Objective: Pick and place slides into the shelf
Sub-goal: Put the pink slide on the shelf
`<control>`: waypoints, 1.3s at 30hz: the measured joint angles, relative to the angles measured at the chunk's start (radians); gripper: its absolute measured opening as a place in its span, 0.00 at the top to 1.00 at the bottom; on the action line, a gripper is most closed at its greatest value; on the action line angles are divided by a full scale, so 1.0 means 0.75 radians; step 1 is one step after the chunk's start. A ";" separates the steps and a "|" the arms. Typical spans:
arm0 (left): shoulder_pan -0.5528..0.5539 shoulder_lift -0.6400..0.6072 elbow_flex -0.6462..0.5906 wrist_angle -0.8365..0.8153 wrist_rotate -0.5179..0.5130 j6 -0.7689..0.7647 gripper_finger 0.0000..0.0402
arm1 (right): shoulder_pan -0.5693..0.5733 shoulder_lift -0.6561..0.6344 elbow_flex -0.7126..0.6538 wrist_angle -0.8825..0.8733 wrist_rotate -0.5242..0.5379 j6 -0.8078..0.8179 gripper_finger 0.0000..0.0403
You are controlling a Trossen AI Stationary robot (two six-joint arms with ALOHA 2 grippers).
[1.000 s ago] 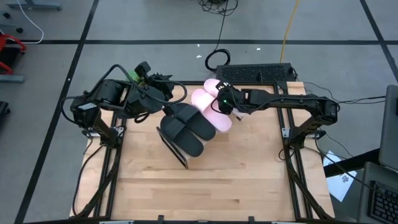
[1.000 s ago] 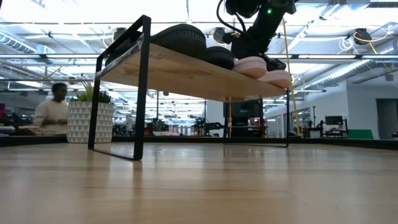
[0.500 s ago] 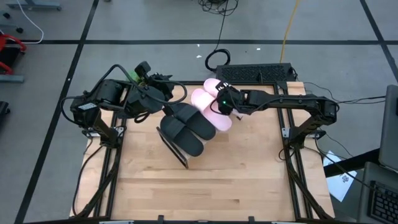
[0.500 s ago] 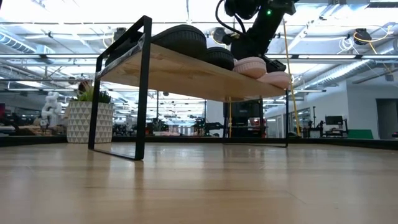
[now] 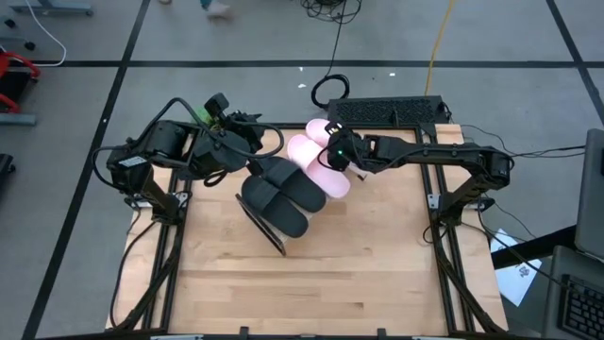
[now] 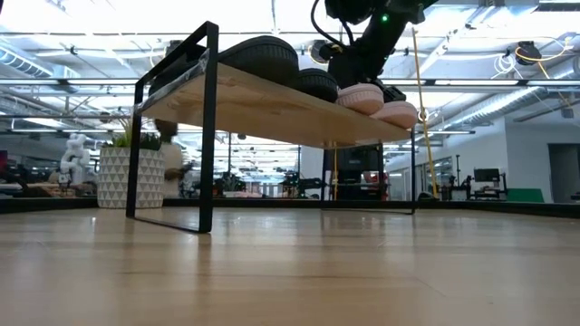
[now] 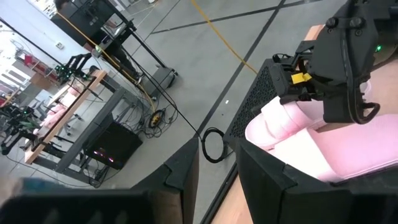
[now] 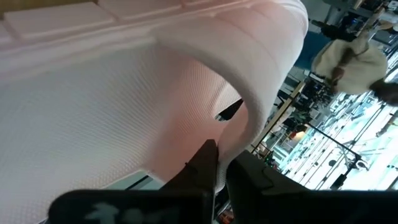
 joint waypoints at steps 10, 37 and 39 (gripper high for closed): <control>0.000 0.000 0.000 -0.002 0.000 0.011 0.72 | 0.000 -0.001 0.000 -0.003 -0.002 0.000 0.95; 0.000 0.000 0.000 -0.001 0.002 0.029 0.72 | 0.053 -0.044 0.001 -0.044 0.116 -0.007 0.95; 0.000 0.000 0.000 -0.001 0.002 0.027 0.72 | 0.053 -0.052 0.001 -0.043 0.115 -0.009 0.93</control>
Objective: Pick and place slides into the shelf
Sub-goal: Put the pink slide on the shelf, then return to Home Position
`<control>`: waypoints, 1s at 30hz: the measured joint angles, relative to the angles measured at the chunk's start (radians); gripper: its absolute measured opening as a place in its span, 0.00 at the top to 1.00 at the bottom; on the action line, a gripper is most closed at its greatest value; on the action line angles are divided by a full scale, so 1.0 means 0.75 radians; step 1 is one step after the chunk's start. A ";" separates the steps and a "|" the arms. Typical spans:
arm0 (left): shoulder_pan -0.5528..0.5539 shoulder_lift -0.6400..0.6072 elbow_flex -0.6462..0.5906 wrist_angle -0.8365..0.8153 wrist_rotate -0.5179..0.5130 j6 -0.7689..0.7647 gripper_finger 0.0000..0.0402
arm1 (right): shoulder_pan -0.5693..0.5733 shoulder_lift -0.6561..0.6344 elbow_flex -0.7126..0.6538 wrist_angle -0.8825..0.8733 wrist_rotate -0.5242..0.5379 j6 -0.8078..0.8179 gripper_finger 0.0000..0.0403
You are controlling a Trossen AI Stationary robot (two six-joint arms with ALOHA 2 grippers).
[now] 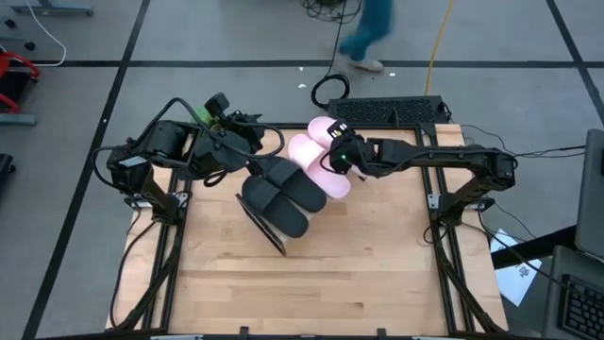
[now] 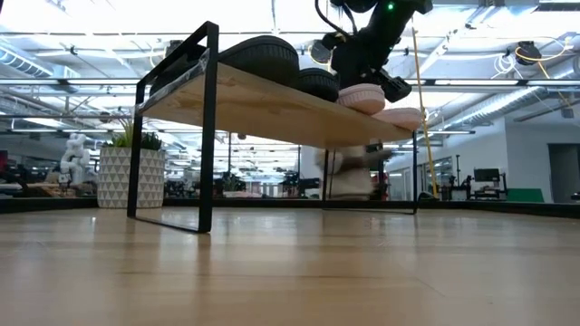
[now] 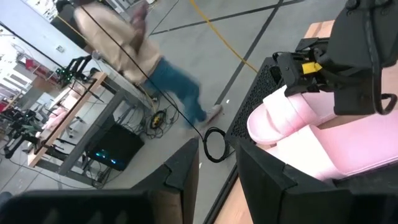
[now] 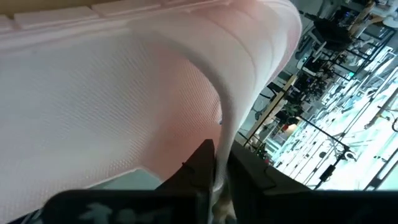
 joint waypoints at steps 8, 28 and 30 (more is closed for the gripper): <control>0.000 0.000 0.000 0.001 0.001 -0.004 0.72 | -0.019 -0.006 0.000 -0.061 -0.002 0.006 0.78; 0.000 0.000 0.000 0.001 0.003 -0.011 0.72 | -0.029 -0.034 0.002 -0.044 0.065 0.005 0.69; 0.000 0.000 0.000 0.001 0.002 -0.011 0.72 | -0.033 -0.049 0.003 -0.050 0.070 0.006 0.69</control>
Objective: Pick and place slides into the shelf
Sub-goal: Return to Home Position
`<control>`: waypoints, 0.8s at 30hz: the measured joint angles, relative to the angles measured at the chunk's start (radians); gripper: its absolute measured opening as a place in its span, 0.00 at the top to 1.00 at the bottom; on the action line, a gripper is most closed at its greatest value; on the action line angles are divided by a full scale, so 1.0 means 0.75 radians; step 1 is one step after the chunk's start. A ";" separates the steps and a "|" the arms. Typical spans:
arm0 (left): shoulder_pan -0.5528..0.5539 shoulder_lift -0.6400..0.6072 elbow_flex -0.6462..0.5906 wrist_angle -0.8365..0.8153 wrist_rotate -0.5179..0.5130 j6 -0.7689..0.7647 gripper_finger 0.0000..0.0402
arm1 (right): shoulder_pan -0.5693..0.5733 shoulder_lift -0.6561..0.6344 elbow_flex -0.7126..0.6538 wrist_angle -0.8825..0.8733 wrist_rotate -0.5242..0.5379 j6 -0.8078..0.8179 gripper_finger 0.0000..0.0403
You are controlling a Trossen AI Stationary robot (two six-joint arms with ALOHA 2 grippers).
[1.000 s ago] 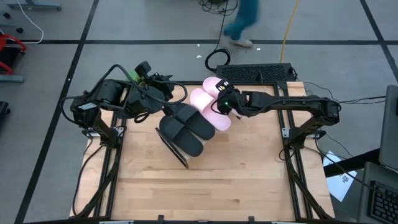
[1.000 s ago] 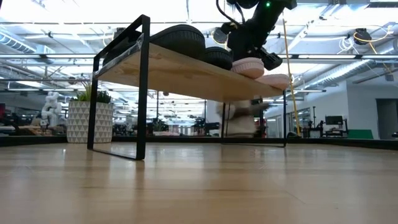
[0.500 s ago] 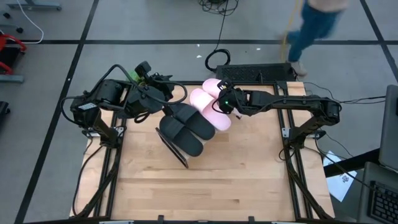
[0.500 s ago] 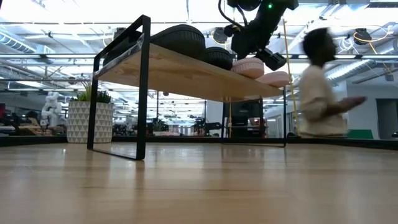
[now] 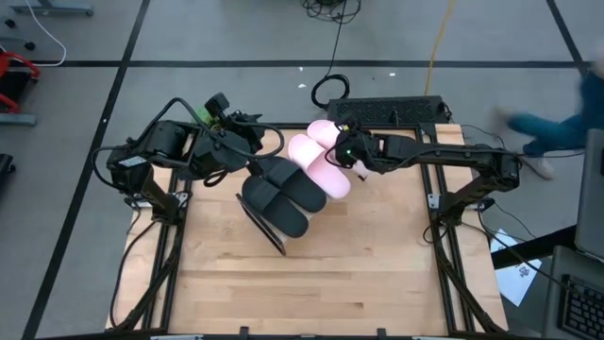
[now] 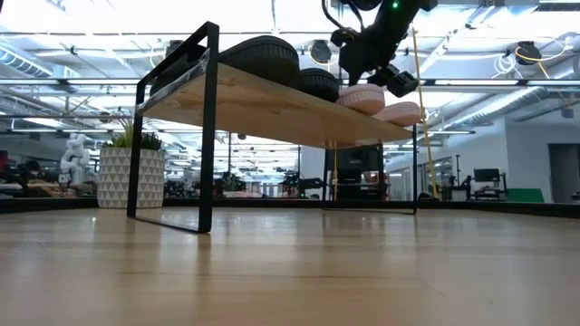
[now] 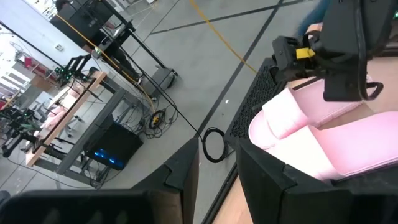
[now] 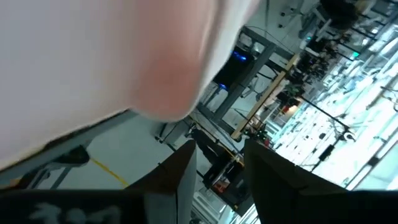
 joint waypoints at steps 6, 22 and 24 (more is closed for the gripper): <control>0.000 0.000 0.000 0.000 0.001 -0.002 0.72 | -0.012 -0.057 -0.001 -0.045 0.036 0.017 0.69; 0.000 0.000 -0.001 -0.001 0.007 -0.053 0.72 | 0.079 -0.345 -0.001 -0.617 0.159 0.543 0.69; 0.000 0.000 -0.001 -0.002 0.010 -0.061 0.72 | 0.112 -0.382 -0.001 -0.657 0.206 0.673 0.69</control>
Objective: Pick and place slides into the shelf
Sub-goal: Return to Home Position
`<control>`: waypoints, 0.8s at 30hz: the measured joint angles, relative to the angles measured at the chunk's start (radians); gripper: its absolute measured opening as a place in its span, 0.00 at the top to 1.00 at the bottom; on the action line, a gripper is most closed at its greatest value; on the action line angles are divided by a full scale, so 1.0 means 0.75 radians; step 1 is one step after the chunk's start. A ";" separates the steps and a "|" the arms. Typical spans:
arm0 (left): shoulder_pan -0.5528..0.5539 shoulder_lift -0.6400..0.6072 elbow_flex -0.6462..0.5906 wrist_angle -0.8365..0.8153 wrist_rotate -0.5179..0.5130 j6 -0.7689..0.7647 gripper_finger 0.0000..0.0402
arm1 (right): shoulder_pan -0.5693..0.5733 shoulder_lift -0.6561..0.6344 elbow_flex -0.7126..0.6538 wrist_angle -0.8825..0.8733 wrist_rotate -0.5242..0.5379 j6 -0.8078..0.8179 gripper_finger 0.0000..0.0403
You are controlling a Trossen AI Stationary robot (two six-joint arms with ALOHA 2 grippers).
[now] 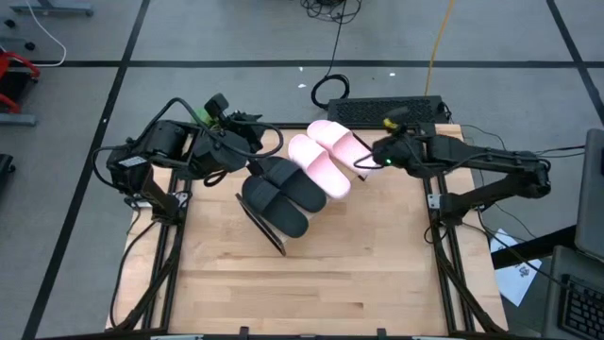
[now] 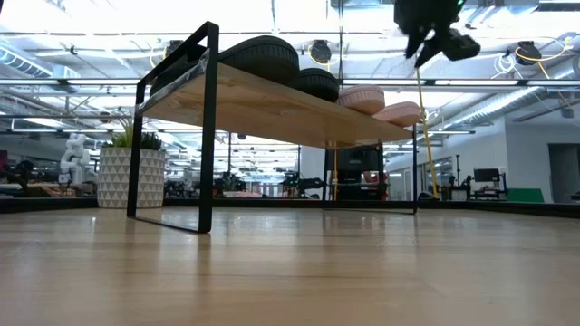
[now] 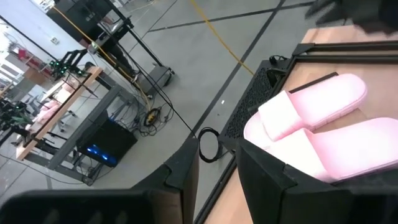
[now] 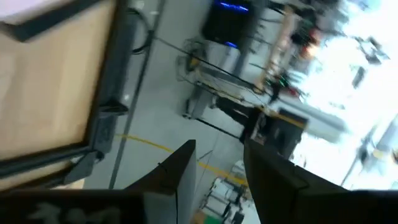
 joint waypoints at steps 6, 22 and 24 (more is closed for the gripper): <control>-0.002 0.001 0.000 -0.082 0.055 -0.057 0.72 | 0.094 -0.127 0.000 -0.043 0.033 0.523 0.73; -0.216 -0.259 -0.002 -0.243 0.088 -0.451 0.72 | 0.156 -0.534 0.000 -0.046 -0.092 1.080 1.00; -0.260 -0.317 -0.035 -0.244 0.076 -0.456 0.72 | 0.156 -0.609 0.000 -0.046 -0.164 1.080 1.00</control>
